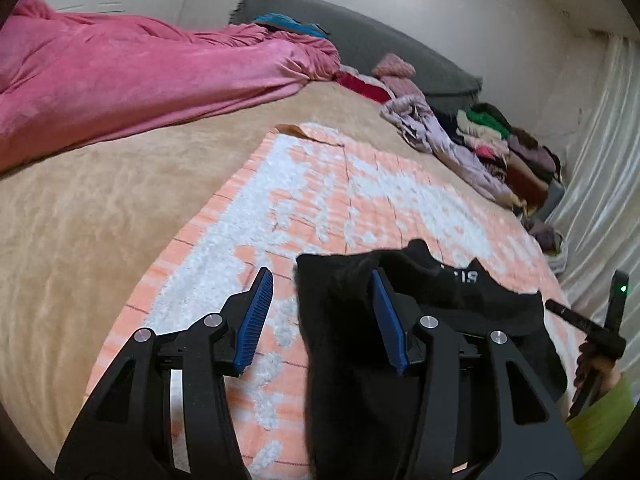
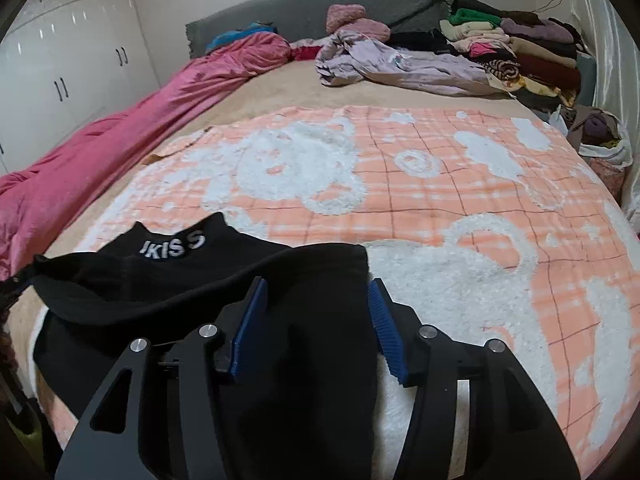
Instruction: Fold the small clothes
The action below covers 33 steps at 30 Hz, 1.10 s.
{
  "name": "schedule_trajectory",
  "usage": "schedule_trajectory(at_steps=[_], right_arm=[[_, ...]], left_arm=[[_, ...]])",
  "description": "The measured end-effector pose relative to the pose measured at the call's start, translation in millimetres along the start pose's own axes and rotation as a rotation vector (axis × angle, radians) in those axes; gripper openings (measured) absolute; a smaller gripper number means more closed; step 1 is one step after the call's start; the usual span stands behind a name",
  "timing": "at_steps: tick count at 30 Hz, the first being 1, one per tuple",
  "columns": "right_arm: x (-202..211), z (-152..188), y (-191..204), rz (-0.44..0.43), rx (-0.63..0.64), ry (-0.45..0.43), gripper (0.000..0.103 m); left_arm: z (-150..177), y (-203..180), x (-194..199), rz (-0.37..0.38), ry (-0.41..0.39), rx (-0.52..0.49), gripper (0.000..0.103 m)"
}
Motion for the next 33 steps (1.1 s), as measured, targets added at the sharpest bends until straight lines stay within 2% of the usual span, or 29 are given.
schedule_trajectory(at_steps=[3,5,6,7,10,12,14,18,22,24,25,27,29,31,33], right_arm=[[-14,2,-2,0.016,0.022,0.022,0.051],[-27,6,-8,0.031,0.019,0.044,0.051],[-32,9,-12,0.045,0.014,0.059,0.047],[-36,11,-17,0.059,-0.002,0.075,0.041],[-37,13,-23,0.063,-0.052,0.063,0.041],[-34,11,-24,0.070,-0.052,0.047,0.041],[-32,8,-22,0.045,-0.063,0.040,0.041],[-31,4,-17,0.015,-0.058,0.033,0.042],[-33,4,-15,0.005,-0.045,0.043,0.042],[-35,6,-17,-0.002,-0.065,0.049,0.042],[-36,7,-18,-0.005,-0.077,0.053,0.042],[-39,10,-18,-0.008,-0.085,0.062,0.041],[-42,12,-16,-0.011,-0.079,0.070,0.035],[-39,10,-15,0.003,-0.066,0.051,0.022],[-31,5,-16,-0.003,-0.079,0.019,0.016]], left_arm=[[-9,2,5,-0.017,-0.037,-0.012,0.042],[-15,4,10,-0.001,-0.062,0.006,0.042],[-16,5,10,0.005,-0.062,0.005,0.044],[-16,5,9,0.005,-0.051,-0.008,0.047],[-11,0,4,0.008,-0.018,-0.057,0.050],[-3,-4,-7,0.001,0.034,-0.096,0.055],[6,-6,-21,-0.013,0.085,-0.117,0.056],[20,-12,-55,-0.004,0.179,-0.104,0.056],[33,-8,-69,-0.032,0.215,-0.058,0.056],[40,-7,-67,-0.027,0.203,-0.046,0.056],[42,-8,-65,-0.032,0.191,-0.057,0.054],[43,-10,-60,-0.033,0.160,-0.085,0.043],[42,-14,-56,-0.026,0.140,-0.114,0.019],[41,-19,-52,-0.021,0.119,-0.152,0.004],[38,-23,-45,-0.030,0.088,-0.193,0.004]])
Point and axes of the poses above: each gripper's, at about its wrist camera, not at the fingertips, and x roughly against the way its jaws point, y to its left, z to its underside, the point moved 8 cm from there along -x, roughly the way its jaws point, and after that the axes turned 15 degrees about -y, right-handed, at the moved point
